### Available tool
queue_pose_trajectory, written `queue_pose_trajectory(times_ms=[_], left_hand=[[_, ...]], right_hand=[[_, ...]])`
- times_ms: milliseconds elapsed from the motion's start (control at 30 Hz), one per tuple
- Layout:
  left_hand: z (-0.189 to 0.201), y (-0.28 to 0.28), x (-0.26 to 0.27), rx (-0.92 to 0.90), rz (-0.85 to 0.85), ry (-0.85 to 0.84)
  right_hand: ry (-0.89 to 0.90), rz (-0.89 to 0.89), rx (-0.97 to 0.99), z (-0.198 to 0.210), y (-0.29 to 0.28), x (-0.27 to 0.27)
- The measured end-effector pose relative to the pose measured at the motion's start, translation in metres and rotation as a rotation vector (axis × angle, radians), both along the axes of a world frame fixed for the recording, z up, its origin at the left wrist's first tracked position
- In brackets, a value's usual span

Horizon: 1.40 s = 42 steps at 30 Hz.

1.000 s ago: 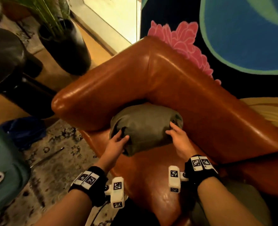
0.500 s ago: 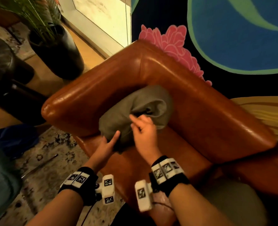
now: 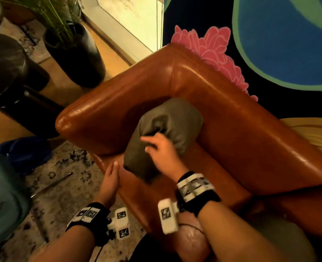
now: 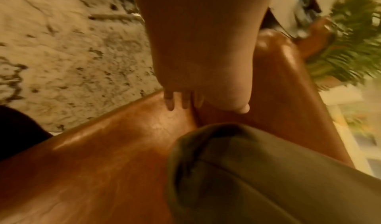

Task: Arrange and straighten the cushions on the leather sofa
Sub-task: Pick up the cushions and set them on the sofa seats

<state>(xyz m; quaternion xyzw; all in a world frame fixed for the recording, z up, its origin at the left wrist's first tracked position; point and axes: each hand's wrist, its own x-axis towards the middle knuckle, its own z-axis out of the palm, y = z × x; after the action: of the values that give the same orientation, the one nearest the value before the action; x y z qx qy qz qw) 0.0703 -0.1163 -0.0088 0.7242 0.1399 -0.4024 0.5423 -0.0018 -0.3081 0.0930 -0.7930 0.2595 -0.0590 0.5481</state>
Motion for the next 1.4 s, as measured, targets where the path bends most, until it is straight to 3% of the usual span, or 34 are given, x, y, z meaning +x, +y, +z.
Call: queue_pose_trajectory(times_ms=[100, 167, 267, 333, 400, 467, 533, 633, 700, 767, 900, 1000, 1067, 1133, 1233, 1300, 1367, 1400], left_hand=[[-0.009, 0.018, 0.002, -0.011, 0.023, 0.129], [0.000, 0.012, 0.007, -0.063, 0.045, 0.135], [0.006, -0.006, 0.019, -0.085, 0.117, 0.110], [0.008, -0.019, 0.020, -0.034, -0.034, 0.074], [0.008, -0.036, 0.019, -0.021, -0.278, 0.013], [-0.005, -0.054, 0.021, -0.053, -0.324, -0.059], [-0.014, -0.064, 0.027, 0.068, -0.188, -0.094], [-0.035, -0.053, 0.040, 0.166, 0.072, 0.050], [-0.032, -0.043, 0.046, 0.084, 0.158, 0.166], [-0.026, -0.039, 0.052, -0.024, 0.234, 0.178], [-0.010, -0.046, 0.066, -0.210, 0.359, 0.019], [-0.003, -0.053, 0.084, -0.273, 0.375, -0.046], [-0.004, -0.051, 0.095, -0.217, 0.335, 0.011], [-0.016, -0.043, 0.108, -0.171, 0.328, 0.069], [-0.022, -0.031, 0.118, -0.081, 0.338, 0.000], [-0.012, -0.033, 0.115, 0.219, 0.216, -0.189], [0.005, -0.046, 0.106, 0.560, 0.001, -0.464], [0.015, -0.054, 0.099, 0.630, -0.099, -0.627]], right_hand=[[-0.151, -0.226, 0.466, 0.050, -0.071, 0.013], [-0.152, -0.331, 0.661, 0.047, -0.127, 0.011], [0.150, -0.333, 0.437, 0.000, -0.165, -0.002], [0.376, -0.207, 0.336, -0.035, -0.153, -0.010], [0.414, -0.211, 0.341, -0.051, -0.130, -0.017], [0.337, -0.343, 0.217, -0.055, -0.114, -0.024], [0.327, -0.283, 0.067, -0.057, -0.110, -0.033], [0.393, -0.181, -0.119, -0.069, -0.109, -0.036], [0.419, -0.214, -0.121, -0.076, -0.114, -0.030], [0.427, -0.196, -0.138, -0.078, -0.126, -0.025], [0.431, -0.208, -0.225, -0.067, -0.158, 0.002], [0.317, -0.418, -0.116, -0.078, -0.180, 0.040], [0.248, -0.475, 0.138, -0.104, -0.182, 0.059], [0.252, -0.376, 0.326, -0.130, -0.165, 0.066], [0.345, -0.187, 0.225, -0.122, -0.118, 0.053], [0.387, -0.168, 0.104, -0.123, -0.101, 0.027], [0.455, -0.243, 0.117, -0.127, -0.096, -0.011], [0.511, -0.294, 0.137, -0.131, -0.096, -0.033]])
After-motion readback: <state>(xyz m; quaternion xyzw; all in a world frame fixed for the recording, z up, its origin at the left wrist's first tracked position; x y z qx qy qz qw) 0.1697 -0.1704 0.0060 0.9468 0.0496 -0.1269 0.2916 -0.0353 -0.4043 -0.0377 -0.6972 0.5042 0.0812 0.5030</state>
